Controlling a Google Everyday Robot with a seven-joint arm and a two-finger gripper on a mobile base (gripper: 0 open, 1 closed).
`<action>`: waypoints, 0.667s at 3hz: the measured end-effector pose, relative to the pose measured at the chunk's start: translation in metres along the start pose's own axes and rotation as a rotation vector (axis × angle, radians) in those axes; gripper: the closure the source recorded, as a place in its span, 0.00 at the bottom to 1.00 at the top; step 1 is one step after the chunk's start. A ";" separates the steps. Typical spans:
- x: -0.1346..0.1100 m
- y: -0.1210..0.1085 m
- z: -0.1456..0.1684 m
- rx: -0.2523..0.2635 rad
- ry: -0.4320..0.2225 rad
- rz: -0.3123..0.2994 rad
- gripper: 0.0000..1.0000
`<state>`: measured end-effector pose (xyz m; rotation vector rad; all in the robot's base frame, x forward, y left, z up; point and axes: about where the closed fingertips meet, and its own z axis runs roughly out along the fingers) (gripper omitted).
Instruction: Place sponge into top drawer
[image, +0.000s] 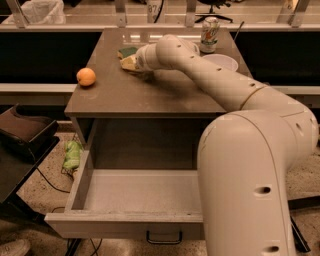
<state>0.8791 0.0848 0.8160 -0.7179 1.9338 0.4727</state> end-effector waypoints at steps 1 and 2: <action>0.000 0.000 0.000 0.000 0.000 0.000 1.00; -0.001 0.000 -0.001 0.000 0.000 0.000 1.00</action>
Offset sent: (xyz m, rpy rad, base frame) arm -0.0013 -0.0261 0.0995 -0.0609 -0.0897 -0.0596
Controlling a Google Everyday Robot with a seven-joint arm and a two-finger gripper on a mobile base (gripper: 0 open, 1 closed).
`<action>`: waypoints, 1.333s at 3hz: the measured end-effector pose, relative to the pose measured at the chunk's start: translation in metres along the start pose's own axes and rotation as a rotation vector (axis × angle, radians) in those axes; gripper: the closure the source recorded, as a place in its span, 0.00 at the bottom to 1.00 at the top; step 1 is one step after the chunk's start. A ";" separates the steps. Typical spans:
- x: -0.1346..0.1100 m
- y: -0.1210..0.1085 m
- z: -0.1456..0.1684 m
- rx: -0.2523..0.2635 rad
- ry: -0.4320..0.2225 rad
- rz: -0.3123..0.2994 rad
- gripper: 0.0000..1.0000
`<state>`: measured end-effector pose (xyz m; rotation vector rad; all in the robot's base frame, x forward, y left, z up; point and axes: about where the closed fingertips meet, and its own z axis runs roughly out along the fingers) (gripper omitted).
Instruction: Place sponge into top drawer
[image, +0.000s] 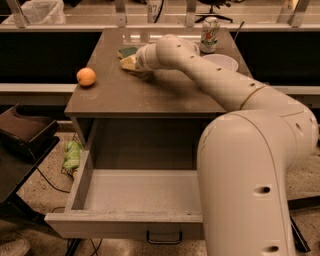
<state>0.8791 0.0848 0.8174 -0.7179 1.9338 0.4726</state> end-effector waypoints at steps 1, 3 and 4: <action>-0.001 0.000 0.000 0.000 0.000 0.000 1.00; -0.001 0.000 -0.001 0.000 0.000 0.000 1.00; -0.001 0.000 -0.001 0.000 0.000 0.000 1.00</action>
Offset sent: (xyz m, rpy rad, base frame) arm -0.0808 -0.0303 0.1692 -0.1255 -0.1819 -0.0466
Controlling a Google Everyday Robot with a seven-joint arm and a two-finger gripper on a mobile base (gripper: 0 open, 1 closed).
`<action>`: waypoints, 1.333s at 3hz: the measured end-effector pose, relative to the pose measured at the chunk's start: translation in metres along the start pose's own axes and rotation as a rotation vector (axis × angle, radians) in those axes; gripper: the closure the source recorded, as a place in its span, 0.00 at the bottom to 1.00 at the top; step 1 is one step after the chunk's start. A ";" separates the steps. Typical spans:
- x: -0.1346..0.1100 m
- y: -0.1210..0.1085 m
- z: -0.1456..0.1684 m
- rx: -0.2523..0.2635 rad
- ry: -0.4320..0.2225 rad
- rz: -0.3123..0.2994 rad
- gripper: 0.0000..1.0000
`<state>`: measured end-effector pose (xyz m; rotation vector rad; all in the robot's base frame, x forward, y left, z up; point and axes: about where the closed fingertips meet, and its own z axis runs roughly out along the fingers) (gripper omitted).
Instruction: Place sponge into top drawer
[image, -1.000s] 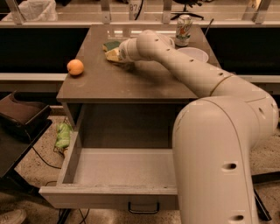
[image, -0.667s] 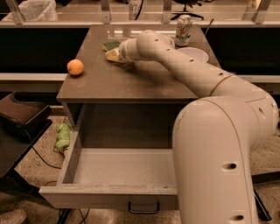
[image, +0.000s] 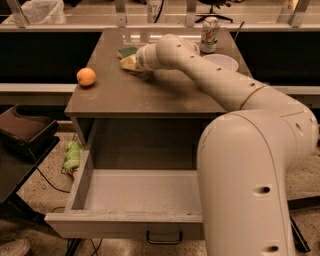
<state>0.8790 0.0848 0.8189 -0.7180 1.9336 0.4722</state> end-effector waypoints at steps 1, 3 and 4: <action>0.000 0.001 0.001 -0.001 0.001 0.000 0.98; 0.000 0.001 0.001 -0.002 0.001 0.000 0.51; -0.001 0.001 0.001 -0.002 0.001 0.000 0.29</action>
Offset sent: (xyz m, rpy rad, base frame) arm 0.0000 0.0000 0.0001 -0.0001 -0.0001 0.0000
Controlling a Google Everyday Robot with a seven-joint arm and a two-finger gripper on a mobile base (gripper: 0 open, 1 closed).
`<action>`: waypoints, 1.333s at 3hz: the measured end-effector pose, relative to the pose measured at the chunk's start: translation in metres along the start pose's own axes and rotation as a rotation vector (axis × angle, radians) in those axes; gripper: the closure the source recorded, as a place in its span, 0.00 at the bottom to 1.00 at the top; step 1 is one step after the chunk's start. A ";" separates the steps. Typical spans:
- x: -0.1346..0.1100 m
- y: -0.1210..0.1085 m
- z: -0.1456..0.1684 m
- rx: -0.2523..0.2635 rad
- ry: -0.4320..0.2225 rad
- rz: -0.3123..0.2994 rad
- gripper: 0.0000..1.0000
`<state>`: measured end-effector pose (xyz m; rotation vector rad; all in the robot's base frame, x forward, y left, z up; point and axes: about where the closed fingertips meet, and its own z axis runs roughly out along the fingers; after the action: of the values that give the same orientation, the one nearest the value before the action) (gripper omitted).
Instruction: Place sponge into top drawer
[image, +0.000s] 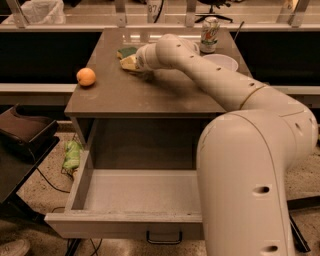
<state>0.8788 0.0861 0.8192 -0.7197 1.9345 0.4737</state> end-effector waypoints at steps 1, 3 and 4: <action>0.001 0.001 0.002 -0.002 0.002 0.000 0.00; -0.011 0.004 -0.002 0.011 0.034 -0.046 0.25; -0.036 0.005 -0.012 0.047 0.076 -0.114 0.48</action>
Offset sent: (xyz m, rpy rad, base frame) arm 0.0000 0.0001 -0.0001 0.0000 0.0001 0.0001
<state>0.8796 0.0928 0.8575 -0.8226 1.9566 0.3342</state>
